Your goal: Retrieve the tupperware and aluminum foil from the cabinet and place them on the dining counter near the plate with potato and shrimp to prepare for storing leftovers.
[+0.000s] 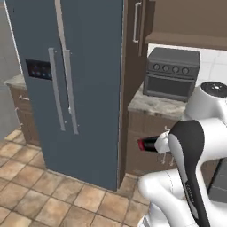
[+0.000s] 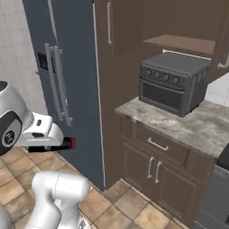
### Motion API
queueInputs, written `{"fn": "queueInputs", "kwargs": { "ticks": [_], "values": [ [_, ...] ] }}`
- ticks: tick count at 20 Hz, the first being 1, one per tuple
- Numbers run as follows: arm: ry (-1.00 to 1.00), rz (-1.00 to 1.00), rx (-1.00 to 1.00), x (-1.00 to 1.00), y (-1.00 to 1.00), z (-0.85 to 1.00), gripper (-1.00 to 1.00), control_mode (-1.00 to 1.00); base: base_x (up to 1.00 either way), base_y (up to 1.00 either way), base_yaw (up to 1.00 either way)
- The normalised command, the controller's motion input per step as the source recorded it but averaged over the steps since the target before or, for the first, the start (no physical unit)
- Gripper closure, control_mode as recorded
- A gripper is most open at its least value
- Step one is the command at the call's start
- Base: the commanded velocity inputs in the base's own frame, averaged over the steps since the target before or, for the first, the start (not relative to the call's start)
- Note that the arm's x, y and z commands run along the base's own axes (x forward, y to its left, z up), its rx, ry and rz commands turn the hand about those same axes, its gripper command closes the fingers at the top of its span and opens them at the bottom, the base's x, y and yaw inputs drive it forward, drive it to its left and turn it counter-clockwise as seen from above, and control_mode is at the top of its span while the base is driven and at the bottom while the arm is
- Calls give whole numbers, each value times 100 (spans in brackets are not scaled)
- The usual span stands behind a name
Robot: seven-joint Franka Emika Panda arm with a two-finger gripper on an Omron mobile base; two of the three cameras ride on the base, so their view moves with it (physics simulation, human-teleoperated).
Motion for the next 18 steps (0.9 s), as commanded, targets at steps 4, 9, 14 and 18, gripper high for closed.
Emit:
{"fn": "queueInputs", "kwargs": {
  "ticks": [4,9,14,18],
  "values": [
    [0,0,0,0,0,0,100,100,22,32,72],
    [0,0,0,0,0,0,100,100,0,13,87],
    [0,0,0,0,0,0,100,100,13,0,92],
    [0,0,0,0,0,0,100,100,31,-1,92]
  ]
}}
